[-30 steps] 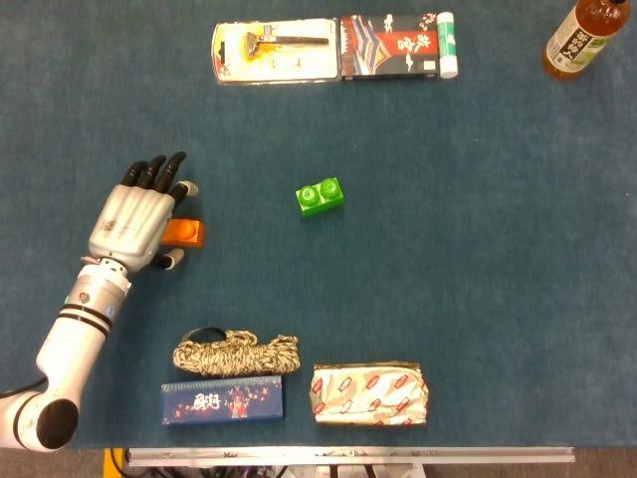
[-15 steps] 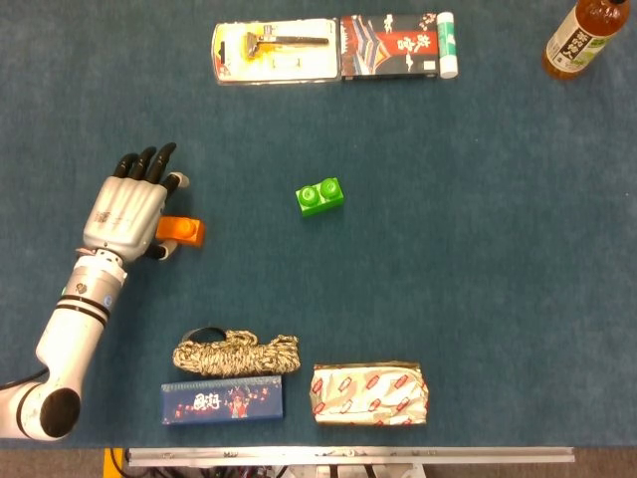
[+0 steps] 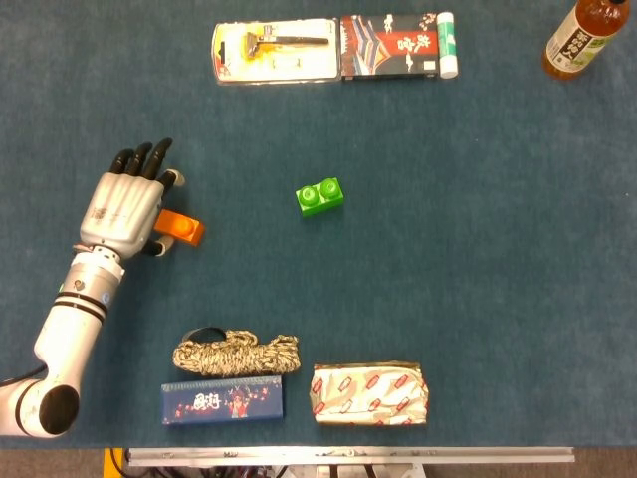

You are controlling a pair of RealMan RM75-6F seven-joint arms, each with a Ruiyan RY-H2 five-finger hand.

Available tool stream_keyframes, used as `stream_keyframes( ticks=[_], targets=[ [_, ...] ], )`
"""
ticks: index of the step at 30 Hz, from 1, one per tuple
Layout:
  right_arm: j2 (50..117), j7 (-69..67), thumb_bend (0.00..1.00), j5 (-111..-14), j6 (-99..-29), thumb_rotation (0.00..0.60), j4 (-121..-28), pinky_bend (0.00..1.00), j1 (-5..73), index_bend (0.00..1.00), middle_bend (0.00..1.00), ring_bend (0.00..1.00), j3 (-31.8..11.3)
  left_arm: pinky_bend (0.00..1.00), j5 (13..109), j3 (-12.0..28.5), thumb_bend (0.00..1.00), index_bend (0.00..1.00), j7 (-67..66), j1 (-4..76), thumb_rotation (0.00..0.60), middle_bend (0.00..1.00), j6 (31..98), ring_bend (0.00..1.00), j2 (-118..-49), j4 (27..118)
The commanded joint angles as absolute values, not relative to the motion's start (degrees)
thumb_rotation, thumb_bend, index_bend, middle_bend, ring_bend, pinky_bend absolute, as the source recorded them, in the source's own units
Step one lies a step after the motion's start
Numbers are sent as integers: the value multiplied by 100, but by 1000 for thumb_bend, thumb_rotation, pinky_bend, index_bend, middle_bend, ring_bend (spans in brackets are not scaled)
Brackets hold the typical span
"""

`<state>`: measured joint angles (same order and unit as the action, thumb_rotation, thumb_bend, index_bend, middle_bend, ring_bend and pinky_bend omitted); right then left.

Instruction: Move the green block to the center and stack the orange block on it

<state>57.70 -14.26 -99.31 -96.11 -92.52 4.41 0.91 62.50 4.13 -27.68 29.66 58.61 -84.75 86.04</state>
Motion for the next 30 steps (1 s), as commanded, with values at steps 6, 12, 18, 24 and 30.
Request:
stream_keyframes(
  ticks=[6, 12, 18, 24, 30],
  targets=[
    [5769, -1440, 285, -9941, -9587, 600, -9248, 22, 430, 300, 203, 2, 71, 90, 6210, 381, 184, 315, -2835, 3057, 600, 0, 5767, 0, -8482, 8631],
    [5763, -1458, 284, -9924, -9554, 600, -9246, 22, 428, 300, 203, 2, 50, 90, 6147, 353, 184, 338, -2930, 3108, 600, 0, 5745, 0, -8521, 8625],
    [5763, -1455, 284, -9925, -9533, 600, -9247, 22, 422, 300, 203, 2, 36, 90, 6183, 316, 184, 363, -2918, 3113, 600, 0, 5783, 0, -8504, 8686],
    [5766, -1450, 284, -9914, -9486, 600, -9254, 22, 430, 300, 203, 2, 24, 91, 6250, 286, 184, 379, -2833, 3111, 600, 0, 5801, 0, -8502, 8668],
    [5770, -1446, 284, -9911, -9447, 600, -9256, 22, 436, 299, 203, 2, 17, 106, 6266, 271, 234, 401, -2781, 3117, 600, 0, 5792, 0, -8515, 8609]
  ],
)
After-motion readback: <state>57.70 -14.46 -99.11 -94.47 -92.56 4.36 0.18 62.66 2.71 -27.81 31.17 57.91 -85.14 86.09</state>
